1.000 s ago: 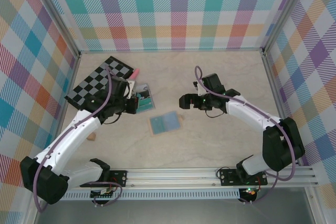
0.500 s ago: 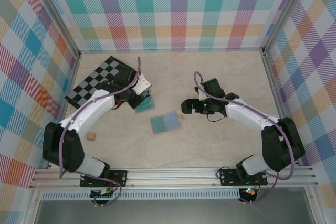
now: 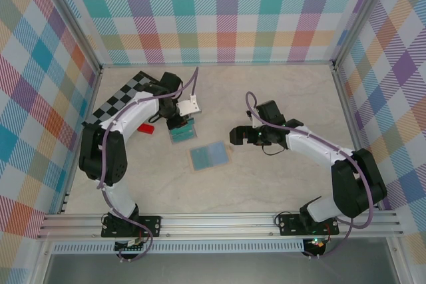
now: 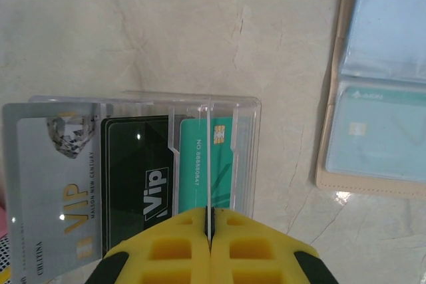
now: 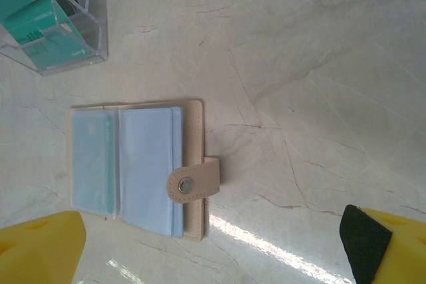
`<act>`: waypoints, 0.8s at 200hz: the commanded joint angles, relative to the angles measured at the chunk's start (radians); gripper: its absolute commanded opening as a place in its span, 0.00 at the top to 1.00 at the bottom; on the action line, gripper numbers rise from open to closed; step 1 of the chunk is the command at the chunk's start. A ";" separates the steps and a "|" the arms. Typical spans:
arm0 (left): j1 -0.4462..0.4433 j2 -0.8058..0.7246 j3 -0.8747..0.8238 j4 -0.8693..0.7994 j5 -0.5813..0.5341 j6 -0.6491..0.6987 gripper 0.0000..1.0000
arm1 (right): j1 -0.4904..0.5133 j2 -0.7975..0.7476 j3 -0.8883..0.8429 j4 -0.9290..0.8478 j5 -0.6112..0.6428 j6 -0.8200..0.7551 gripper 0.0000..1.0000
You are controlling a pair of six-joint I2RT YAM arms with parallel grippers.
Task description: Take the credit cards out of the card holder
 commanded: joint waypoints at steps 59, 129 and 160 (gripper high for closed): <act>0.039 0.052 0.043 -0.055 0.040 0.043 1.00 | -0.007 0.002 0.007 -0.005 0.002 -0.022 0.00; 0.039 0.094 0.069 -0.053 0.016 0.016 0.95 | -0.007 -0.009 0.006 -0.011 0.011 -0.024 0.00; 0.039 0.087 0.069 -0.054 0.010 0.013 0.86 | -0.007 -0.007 0.007 -0.015 0.011 -0.023 0.00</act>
